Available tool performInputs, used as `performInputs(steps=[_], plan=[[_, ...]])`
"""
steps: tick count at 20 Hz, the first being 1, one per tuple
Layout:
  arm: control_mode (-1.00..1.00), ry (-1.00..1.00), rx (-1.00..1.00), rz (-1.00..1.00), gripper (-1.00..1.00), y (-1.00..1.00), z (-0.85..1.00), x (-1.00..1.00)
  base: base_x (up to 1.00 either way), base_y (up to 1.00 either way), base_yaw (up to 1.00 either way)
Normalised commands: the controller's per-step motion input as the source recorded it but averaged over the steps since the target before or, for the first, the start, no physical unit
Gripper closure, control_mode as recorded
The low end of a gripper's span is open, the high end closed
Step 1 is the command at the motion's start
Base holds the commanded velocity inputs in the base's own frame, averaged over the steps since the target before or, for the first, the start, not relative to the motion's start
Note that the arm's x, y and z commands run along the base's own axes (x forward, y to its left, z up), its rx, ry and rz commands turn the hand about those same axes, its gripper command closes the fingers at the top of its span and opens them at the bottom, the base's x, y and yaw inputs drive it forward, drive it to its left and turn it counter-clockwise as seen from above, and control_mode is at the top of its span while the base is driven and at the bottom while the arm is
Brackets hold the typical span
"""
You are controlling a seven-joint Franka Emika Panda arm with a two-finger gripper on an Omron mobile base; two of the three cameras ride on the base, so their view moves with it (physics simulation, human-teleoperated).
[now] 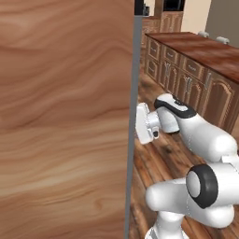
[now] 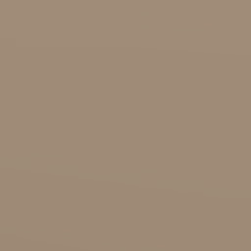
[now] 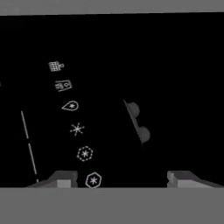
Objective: Take the bell pepper and kiwi from the highest rack and move them to the second highest rack where the peach and mushroom are located, to maximize freezer space. Close the freezer door after rearranging.
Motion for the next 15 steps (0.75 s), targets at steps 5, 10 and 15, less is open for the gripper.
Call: performInputs(steps=[5, 10, 15], plan=[[-1.0, 0.03, 0.0, 0.0, -1.0, 0.85, -0.12, 0.0, 0.0, 0.0, 0.0], [-1.0, 0.03, 0.0, 0.0, -1.0, 0.82, -0.16, 0.0, 0.0, 0.0, 0.0], [-1.0, 0.08, -0.02, 0.0, -1.0, 0.68, -0.17, 0.0, 0.0, 0.0, 0.0]])
